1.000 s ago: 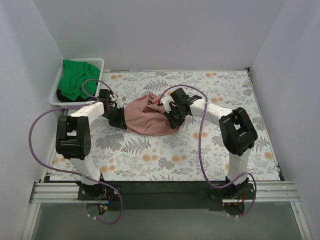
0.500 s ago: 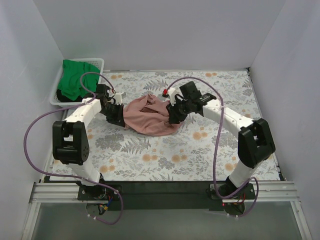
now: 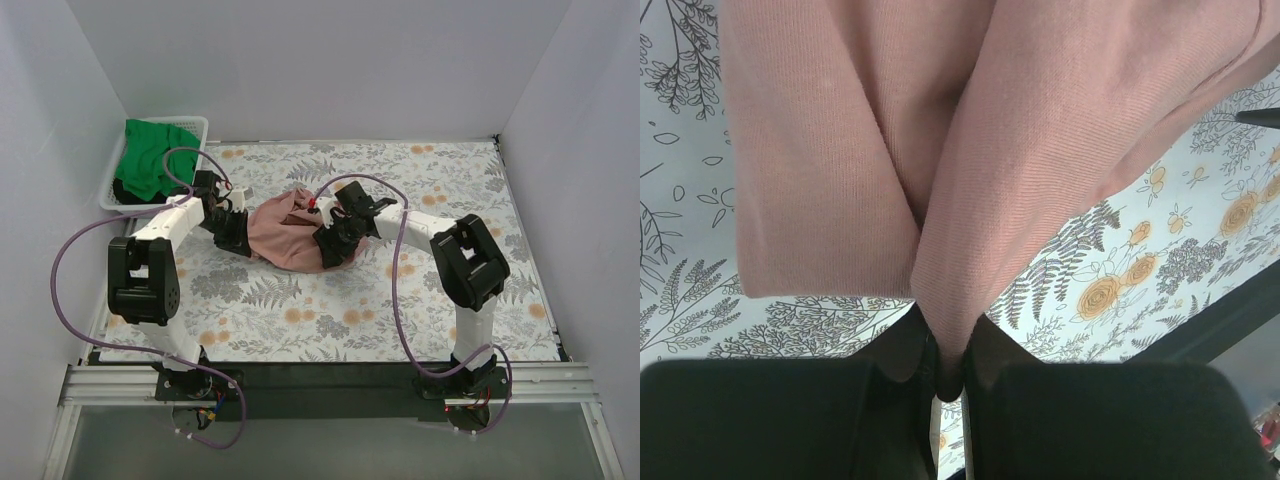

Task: Fold and stack the t-shirts
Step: Flatten the tshirt out

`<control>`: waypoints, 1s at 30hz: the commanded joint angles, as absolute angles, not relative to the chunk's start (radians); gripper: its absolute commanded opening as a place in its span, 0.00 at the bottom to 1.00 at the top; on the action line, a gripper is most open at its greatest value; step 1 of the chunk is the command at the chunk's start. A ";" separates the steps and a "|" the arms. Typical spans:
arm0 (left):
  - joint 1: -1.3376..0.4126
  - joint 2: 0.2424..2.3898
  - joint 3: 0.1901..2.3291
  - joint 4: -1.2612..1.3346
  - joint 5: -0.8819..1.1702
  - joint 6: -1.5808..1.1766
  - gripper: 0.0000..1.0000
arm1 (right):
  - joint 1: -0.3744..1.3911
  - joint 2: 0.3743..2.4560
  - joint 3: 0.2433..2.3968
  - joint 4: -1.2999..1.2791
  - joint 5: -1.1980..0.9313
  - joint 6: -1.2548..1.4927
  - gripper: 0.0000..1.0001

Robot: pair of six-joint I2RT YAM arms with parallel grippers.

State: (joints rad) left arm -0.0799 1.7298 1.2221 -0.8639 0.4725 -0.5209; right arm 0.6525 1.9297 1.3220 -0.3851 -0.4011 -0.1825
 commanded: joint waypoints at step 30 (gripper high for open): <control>-0.078 1.669 1.263 -0.864 0.514 -0.506 0.58 | 0.445 1.517 1.339 -0.350 -0.595 -0.127 0.01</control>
